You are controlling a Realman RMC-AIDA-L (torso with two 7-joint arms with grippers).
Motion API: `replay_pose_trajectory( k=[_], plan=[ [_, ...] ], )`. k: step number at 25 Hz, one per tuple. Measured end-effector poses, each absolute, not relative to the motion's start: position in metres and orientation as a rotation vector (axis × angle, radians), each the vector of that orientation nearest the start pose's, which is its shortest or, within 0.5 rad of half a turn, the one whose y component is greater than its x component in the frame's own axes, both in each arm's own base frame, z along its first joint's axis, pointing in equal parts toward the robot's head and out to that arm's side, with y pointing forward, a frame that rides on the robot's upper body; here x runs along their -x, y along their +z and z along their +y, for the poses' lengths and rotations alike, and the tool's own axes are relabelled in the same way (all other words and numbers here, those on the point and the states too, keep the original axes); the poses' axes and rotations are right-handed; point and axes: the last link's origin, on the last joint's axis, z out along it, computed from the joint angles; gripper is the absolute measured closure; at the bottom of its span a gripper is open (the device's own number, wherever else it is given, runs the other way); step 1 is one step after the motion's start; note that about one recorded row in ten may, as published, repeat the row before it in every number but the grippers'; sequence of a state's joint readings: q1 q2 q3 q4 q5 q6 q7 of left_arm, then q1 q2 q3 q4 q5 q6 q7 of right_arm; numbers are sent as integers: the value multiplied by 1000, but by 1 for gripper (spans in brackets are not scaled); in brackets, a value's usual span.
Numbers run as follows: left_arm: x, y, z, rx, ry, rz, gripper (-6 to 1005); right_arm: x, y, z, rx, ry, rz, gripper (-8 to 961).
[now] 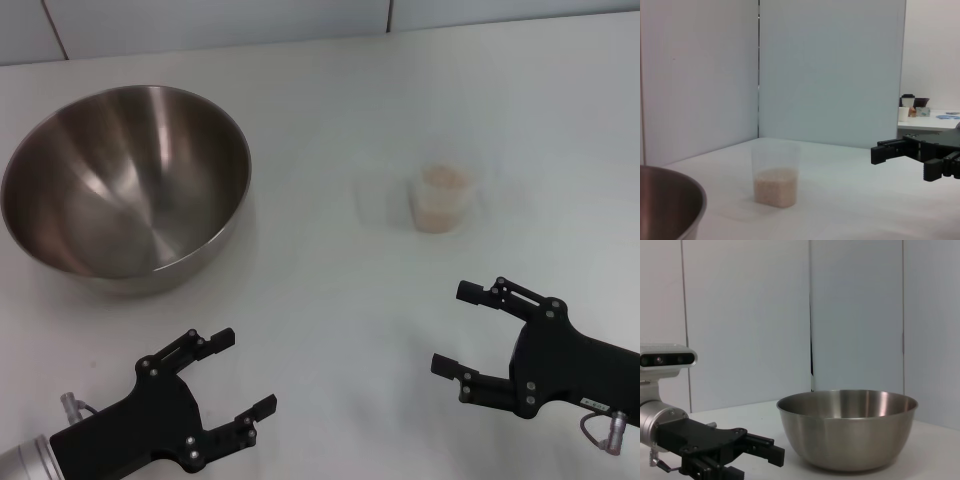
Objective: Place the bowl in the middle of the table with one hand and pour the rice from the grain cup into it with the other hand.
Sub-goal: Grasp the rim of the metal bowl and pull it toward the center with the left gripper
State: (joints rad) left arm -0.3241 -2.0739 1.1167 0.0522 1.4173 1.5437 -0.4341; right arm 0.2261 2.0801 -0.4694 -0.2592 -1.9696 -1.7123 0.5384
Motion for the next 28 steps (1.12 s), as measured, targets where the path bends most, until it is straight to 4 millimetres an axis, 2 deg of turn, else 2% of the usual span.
replay_pose_trajectory(
  k=[9,13,16,18,19,23,27,28],
  plan=[
    [305,-82,202,2580,-917,-282,168,-328,-36,193,2466,918,300,124],
    [292,-58,210,2466,-1095,-233,168,-327,-36,193,2466,921,297,124],
    [286,-22,236,2356,-1214,-292,168,-327,-36,194,2467,922,293,124],
    [285,9,264,2314,-1219,-392,168,-325,-36,195,2469,930,287,124],
    [284,15,271,2314,-1199,-412,168,-325,-36,195,2469,930,287,123],
    [276,60,319,2254,-991,-585,169,-323,-35,194,2469,954,275,123],
    [264,75,345,2196,-776,-680,169,-322,-33,192,2460,974,270,123],
    [258,77,355,2184,-654,-750,169,-322,-32,191,2458,975,270,123]
  ],
)
